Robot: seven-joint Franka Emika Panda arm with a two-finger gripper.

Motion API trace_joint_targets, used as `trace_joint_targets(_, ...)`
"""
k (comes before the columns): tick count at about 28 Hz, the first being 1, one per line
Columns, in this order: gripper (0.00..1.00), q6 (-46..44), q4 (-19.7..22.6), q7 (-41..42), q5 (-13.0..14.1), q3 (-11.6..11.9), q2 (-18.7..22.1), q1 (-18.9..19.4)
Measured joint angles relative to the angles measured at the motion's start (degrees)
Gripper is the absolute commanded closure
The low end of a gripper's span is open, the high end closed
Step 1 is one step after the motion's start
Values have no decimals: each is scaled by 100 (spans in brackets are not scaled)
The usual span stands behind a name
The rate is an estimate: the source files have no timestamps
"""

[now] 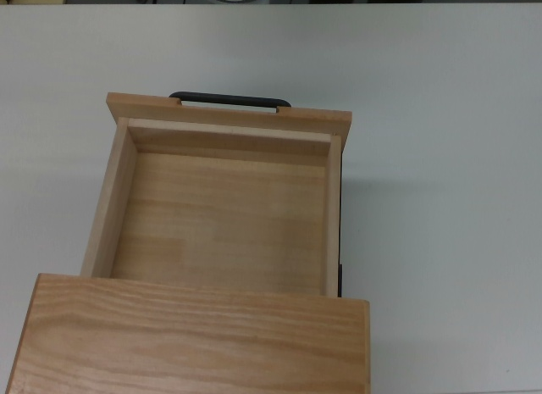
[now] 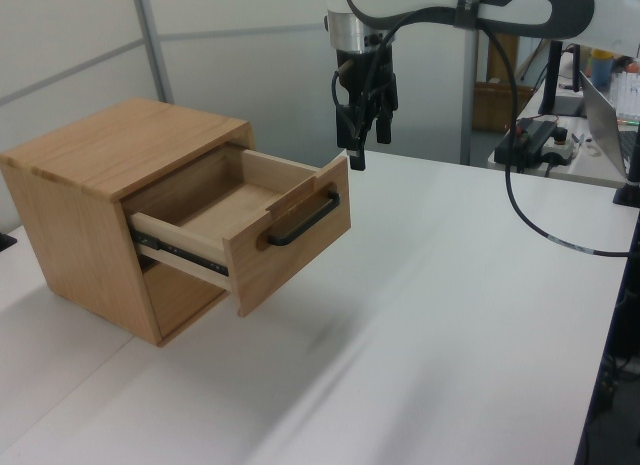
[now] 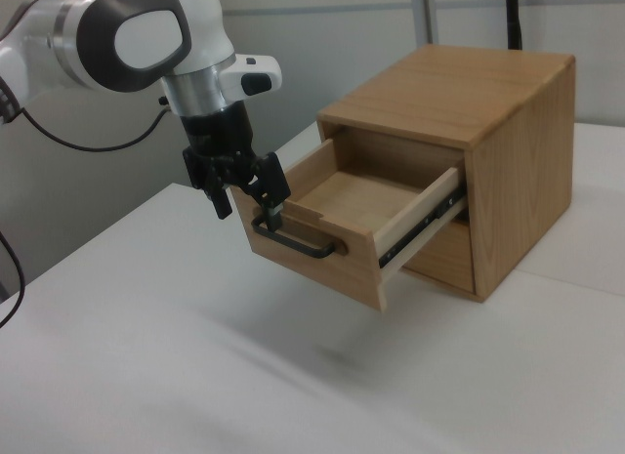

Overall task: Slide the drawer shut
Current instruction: 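Move the gripper toward the black handle of the open drawer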

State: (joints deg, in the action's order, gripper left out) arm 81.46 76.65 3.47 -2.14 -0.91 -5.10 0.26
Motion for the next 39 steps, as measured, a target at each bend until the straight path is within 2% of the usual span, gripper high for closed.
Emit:
trace_joint_targets(11,100,0,8,-98,4,-48,56,16)
trace_joint_targets(25,100,0,56,-150,4,-48,-76,18)
trace_joint_targets(39,100,0,92,-150,4,-55,-597,73)
